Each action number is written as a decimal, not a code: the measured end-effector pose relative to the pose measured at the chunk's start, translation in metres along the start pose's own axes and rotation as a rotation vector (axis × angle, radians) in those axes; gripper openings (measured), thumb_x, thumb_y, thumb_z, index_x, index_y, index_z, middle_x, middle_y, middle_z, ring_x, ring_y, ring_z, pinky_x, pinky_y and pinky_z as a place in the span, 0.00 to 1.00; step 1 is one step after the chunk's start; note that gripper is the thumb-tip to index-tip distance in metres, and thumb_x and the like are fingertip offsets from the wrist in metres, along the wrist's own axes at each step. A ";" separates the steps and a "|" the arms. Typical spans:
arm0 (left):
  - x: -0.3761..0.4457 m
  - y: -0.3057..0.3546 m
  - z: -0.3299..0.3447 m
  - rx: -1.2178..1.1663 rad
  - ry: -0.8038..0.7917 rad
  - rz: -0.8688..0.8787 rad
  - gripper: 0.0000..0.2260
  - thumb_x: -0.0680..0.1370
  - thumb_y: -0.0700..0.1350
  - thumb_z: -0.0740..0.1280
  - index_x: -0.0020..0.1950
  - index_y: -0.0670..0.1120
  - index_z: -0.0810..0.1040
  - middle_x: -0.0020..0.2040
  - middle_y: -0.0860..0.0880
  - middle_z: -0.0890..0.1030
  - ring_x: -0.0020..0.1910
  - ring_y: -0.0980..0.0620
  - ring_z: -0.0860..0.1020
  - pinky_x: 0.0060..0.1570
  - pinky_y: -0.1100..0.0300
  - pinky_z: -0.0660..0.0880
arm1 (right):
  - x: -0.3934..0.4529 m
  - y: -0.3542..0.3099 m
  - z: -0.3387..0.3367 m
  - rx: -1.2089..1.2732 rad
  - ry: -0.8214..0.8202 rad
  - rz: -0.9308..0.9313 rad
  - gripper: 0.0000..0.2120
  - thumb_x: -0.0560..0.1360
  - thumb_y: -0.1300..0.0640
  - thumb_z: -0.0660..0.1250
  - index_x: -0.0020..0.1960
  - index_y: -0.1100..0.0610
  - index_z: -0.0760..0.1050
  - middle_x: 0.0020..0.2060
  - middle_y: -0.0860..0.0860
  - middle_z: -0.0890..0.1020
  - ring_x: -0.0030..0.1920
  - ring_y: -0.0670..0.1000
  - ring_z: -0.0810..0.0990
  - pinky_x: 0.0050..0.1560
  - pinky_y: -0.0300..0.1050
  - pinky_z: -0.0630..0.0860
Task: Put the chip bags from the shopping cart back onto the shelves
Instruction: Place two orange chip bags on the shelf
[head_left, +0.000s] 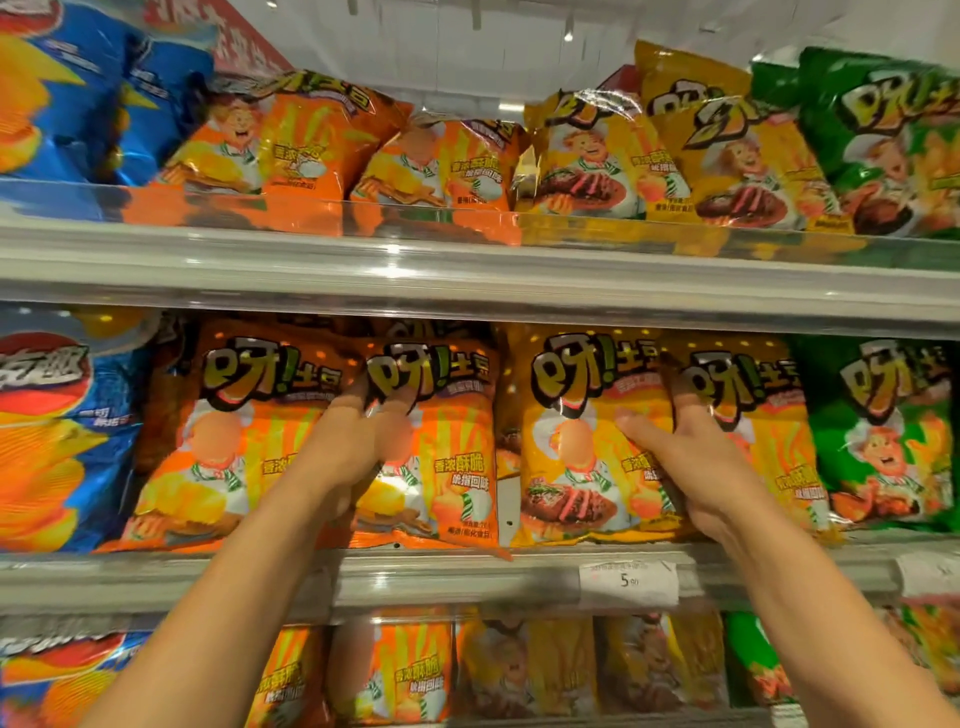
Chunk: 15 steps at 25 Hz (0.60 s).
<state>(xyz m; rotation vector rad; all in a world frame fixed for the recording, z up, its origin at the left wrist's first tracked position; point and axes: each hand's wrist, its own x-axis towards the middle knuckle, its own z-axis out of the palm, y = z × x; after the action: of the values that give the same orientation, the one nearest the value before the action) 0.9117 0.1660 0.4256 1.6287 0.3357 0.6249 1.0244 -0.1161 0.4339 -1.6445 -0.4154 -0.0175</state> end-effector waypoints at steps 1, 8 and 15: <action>-0.001 -0.001 0.000 -0.052 -0.005 0.022 0.16 0.80 0.52 0.69 0.68 0.56 0.76 0.48 0.56 0.83 0.30 0.68 0.80 0.24 0.72 0.70 | -0.003 0.003 0.004 0.004 -0.008 -0.007 0.20 0.79 0.58 0.71 0.68 0.46 0.71 0.54 0.54 0.86 0.52 0.54 0.86 0.57 0.55 0.82; -0.008 -0.008 0.001 -0.091 0.043 0.086 0.17 0.79 0.58 0.68 0.67 0.69 0.72 0.62 0.57 0.81 0.55 0.61 0.81 0.43 0.68 0.76 | -0.008 0.010 0.006 0.030 -0.130 0.078 0.18 0.79 0.50 0.70 0.66 0.39 0.70 0.53 0.45 0.87 0.54 0.47 0.86 0.50 0.43 0.83; -0.047 0.004 0.022 0.785 0.390 0.567 0.32 0.81 0.64 0.59 0.78 0.45 0.62 0.71 0.36 0.67 0.71 0.35 0.65 0.68 0.38 0.66 | -0.021 0.001 0.021 -0.302 -0.056 -0.009 0.32 0.82 0.46 0.65 0.80 0.52 0.55 0.72 0.53 0.74 0.71 0.55 0.74 0.71 0.57 0.72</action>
<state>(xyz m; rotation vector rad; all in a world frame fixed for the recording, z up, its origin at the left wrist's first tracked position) 0.8862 0.1216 0.4186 2.3807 0.4358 1.3715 0.9999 -0.1012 0.4245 -1.9442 -0.4804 -0.0434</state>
